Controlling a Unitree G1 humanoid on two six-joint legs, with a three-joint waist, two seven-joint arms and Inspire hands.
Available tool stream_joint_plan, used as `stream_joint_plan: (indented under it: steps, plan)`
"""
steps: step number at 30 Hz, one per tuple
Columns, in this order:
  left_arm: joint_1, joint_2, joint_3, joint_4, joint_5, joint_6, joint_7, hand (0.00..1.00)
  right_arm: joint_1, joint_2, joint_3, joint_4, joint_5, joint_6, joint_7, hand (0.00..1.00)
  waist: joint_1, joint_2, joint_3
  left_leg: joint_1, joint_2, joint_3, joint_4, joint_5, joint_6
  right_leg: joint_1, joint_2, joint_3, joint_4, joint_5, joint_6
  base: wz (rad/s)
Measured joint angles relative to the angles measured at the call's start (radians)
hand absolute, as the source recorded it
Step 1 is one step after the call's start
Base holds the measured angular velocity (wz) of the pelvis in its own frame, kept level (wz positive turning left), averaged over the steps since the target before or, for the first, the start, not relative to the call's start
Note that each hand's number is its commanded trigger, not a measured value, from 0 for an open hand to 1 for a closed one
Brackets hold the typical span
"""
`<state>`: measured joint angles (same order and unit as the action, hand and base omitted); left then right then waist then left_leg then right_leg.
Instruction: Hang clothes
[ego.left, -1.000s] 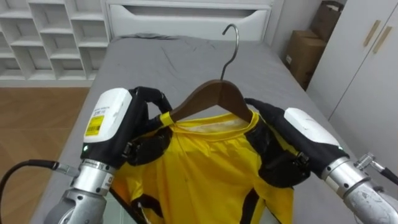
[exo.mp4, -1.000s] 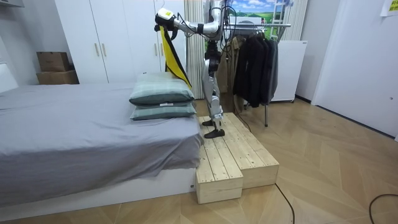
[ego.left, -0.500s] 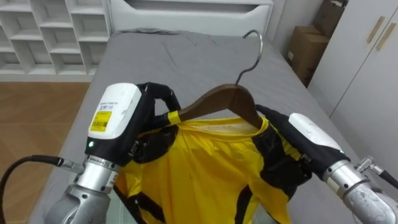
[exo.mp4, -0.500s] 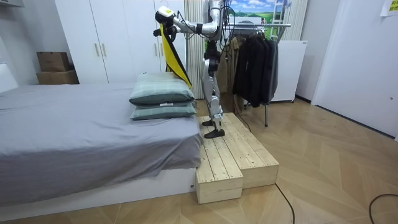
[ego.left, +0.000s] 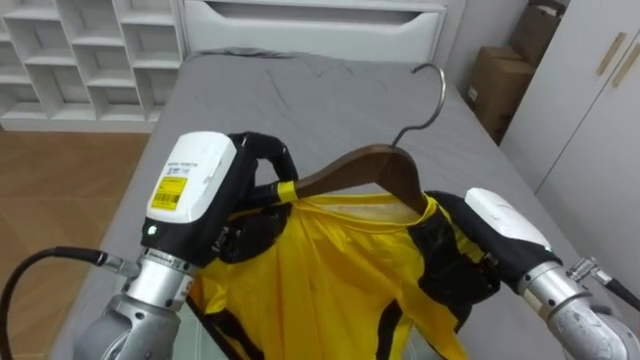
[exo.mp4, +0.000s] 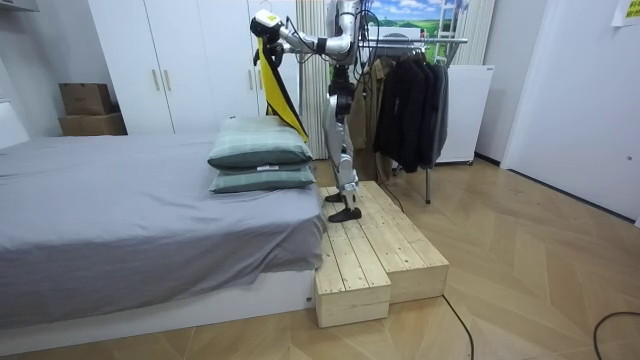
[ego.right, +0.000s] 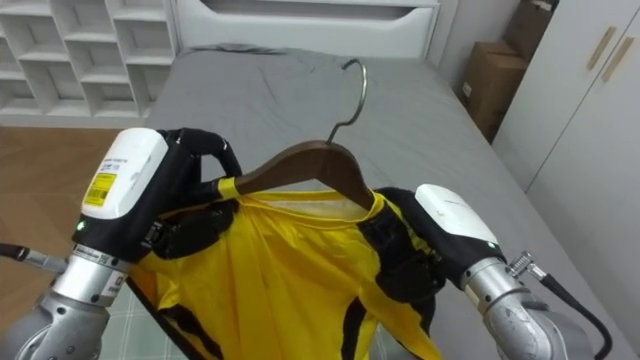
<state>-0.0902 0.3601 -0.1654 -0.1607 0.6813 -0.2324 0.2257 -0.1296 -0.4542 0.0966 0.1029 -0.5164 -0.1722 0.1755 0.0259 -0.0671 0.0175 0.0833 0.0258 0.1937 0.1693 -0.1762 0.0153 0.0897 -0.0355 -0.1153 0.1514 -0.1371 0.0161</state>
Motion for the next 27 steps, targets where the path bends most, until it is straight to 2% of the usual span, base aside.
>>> stream_joint_plan:
  steps: [7,13,20,23,27]
  plan:
    - [0.000,-0.011,0.000,-0.001,-0.002,0.000,0.001,1.00,0.000,0.000,0.000,0.000,-0.014,0.016,0.001,1.00,0.001,0.002,-0.0063,0.012,0.000,0.001,-0.001,0.000,0.000,0.007,0.001,0.007,0.001,0.000,0.000,-0.01]
    - [0.000,-0.023,0.000,-0.002,-0.002,0.000,0.001,1.00,0.000,0.002,0.000,-0.004,-0.050,0.022,0.003,1.00,-0.011,0.003,-0.0070,0.013,0.000,0.001,-0.005,0.000,0.000,0.006,0.002,0.009,0.002,0.000,0.000,-0.02]
    - [0.000,-0.023,0.005,-0.003,-0.003,0.014,0.009,1.00,0.000,0.005,-0.008,-0.044,-0.045,0.065,0.013,1.00,-0.021,0.014,-0.0144,0.013,0.001,0.014,-0.004,0.000,0.000,0.000,0.002,0.014,0.002,0.000,0.000,-0.05]
    - [0.000,-0.023,0.004,-0.003,-0.003,0.021,0.009,1.00,0.000,0.005,-0.008,-0.049,-0.045,0.072,0.025,1.00,-0.022,0.014,-0.0148,0.013,0.001,0.017,-0.004,0.000,0.000,-0.001,0.002,0.018,0.002,0.000,0.000,-0.03]
    - [0.000,-0.024,0.003,-0.017,-0.003,0.034,0.008,1.00,0.000,0.006,-0.008,-0.080,-0.048,0.107,0.041,1.00,-0.023,0.014,-0.0148,0.014,0.001,0.019,-0.004,0.000,0.000,-0.001,0.003,0.020,0.002,0.000,0.000,0.00]
